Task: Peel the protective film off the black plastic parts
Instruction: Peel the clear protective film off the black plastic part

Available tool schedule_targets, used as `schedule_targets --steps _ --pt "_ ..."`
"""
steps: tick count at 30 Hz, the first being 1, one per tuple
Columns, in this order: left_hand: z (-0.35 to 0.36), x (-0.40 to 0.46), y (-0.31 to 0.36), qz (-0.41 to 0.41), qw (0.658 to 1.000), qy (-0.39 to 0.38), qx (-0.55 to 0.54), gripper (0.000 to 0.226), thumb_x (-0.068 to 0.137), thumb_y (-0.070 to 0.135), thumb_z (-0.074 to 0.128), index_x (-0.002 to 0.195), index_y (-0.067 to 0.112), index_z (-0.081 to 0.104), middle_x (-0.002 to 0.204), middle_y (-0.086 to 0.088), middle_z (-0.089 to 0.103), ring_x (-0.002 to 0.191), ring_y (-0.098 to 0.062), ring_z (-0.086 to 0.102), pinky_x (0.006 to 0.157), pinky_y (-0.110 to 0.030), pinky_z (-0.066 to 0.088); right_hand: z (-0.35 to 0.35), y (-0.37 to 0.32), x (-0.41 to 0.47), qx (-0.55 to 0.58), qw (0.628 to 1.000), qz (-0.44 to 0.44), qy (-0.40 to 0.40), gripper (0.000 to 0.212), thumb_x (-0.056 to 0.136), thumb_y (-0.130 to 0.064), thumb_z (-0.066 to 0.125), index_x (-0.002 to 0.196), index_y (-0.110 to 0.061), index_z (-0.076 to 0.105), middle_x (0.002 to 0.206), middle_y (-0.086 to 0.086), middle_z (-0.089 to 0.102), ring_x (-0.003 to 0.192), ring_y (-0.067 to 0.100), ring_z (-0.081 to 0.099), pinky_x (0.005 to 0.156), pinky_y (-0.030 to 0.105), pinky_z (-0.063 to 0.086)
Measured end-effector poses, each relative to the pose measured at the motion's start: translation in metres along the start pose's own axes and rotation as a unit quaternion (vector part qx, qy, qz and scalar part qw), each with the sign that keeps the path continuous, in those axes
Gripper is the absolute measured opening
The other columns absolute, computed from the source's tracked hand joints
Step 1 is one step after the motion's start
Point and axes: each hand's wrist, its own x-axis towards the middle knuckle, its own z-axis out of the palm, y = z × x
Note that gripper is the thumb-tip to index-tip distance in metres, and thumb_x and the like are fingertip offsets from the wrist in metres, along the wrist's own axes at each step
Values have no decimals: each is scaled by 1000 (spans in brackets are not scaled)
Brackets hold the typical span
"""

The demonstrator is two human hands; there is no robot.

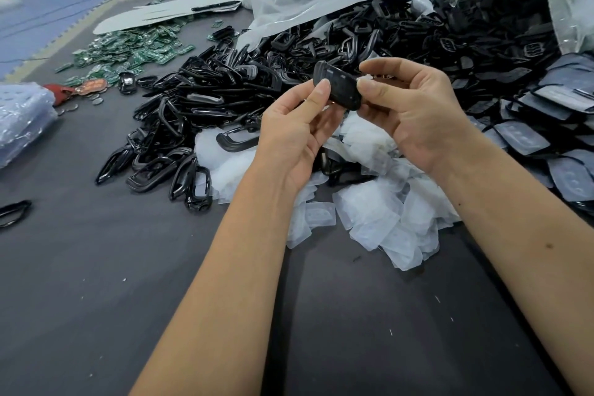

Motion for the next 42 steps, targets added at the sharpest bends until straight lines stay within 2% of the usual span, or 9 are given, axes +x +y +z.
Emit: schedule_targets --steps 4,10,14,16,21,26,32,38,42 --pt "-1 1 0 -5 1000 7 1 9 100 6 63 97 5 72 87 -7 75 66 -9 67 65 -21 58 -2 0 0 -37 998 22 -40 14 95 3 66 104 -6 72 93 9 77 83 17 73 77 27 59" --pt "1 2 -1 -3 1000 14 -13 9 99 8 65 98 5 73 88 -7 75 70 -10 64 63 -19 56 -2 1 -1 -73 996 -36 -47 18 92 6 69 107 -4 71 87 9 76 82 18 73 77 26 58" --pt "1 1 1 8 1000 4 -8 13 100 15 65 94 8 74 86 -5 75 71 -10 67 64 -20 56 0 5 -2 -65 994 -60 -65 24 91 10 68 111 -4 68 89 17 72 90 31 69 93 44 60" --pt "0 0 1 20 1000 -1 16 15 101 18 66 90 13 73 87 -5 73 72 -12 64 64 -21 56 -1 5 -1 -66 993 -65 -73 25 91 9 69 112 -5 67 86 13 72 90 32 68 98 48 57" --pt "0 -1 2 91 989 3 115 11 101 18 65 93 13 71 85 -4 72 74 -14 64 69 -25 55 -6 4 1 -88 990 -49 -98 22 88 3 72 107 -8 72 89 5 79 89 20 75 84 31 58" --pt "-1 -2 3 120 983 -12 136 12 102 12 63 92 9 68 80 -4 72 72 -12 67 71 -27 57 -8 5 1 -84 989 -33 -113 22 90 5 70 111 -3 70 105 21 73 98 29 72 88 35 58" --pt "-1 -3 3 126 984 -11 125 13 102 9 62 90 6 67 79 -9 71 68 -14 67 69 -28 58 -8 5 1 -85 990 -33 -106 20 85 0 74 104 -8 73 91 6 79 87 19 75 78 27 59" --pt "-1 -2 3 127 981 -3 148 14 102 10 62 89 10 67 88 -19 59 67 -16 54 63 -24 54 -7 4 0 -80 990 -17 -116 19 85 0 74 102 -8 72 91 7 78 88 19 74 81 29 59" --pt "0 -2 1 135 979 -2 154 13 102 9 62 90 8 66 88 -20 58 64 -15 55 63 -26 54 -6 3 0 -76 989 -2 -124 18 89 6 69 103 -5 69 90 7 76 87 19 73 81 30 59"
